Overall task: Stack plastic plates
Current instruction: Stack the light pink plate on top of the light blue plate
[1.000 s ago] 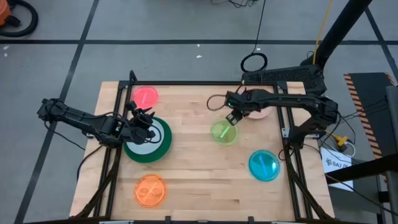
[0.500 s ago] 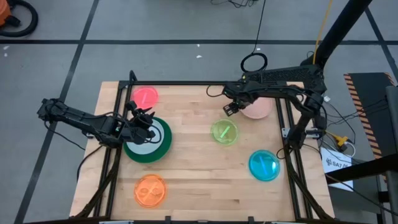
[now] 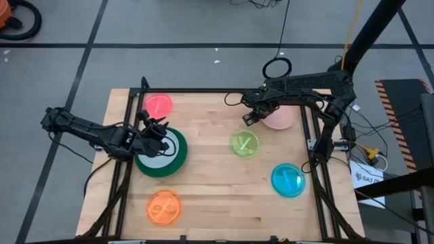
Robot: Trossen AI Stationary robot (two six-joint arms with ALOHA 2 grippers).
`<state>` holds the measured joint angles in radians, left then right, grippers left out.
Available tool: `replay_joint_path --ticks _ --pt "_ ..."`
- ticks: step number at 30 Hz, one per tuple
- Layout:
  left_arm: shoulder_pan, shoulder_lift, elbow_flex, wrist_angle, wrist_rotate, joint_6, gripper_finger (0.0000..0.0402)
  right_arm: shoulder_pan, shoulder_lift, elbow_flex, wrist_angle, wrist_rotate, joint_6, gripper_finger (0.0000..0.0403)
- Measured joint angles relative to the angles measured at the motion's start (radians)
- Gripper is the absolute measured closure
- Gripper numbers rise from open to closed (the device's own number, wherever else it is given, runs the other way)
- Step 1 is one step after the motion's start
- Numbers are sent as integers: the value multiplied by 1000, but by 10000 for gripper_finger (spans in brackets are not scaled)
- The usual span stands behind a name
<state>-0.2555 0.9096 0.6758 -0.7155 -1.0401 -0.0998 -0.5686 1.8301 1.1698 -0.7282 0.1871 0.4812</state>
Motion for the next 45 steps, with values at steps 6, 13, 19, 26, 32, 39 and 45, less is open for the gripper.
replay_joint_path --ticks 6,13,19,26,32,39,45 --pt "0 0 0 0 0 -8 282 0 1 0 5 25 -8 334" --pt "0 0 0 0 0 -13 282 0 0 0 1 39 -33 394" --pt "0 0 0 0 1 -14 282 8 -13 0 -23 62 -41 389" --pt "0 0 0 1 1 -30 282 64 -64 0 -38 124 -127 398" --pt "0 0 0 1 1 -45 282 139 -117 0 -25 170 -237 399" --pt "0 0 0 2 1 -45 282 240 -157 0 32 178 -495 400" --pt "0 0 0 6 1 -44 282 339 -156 3 145 175 -632 400"
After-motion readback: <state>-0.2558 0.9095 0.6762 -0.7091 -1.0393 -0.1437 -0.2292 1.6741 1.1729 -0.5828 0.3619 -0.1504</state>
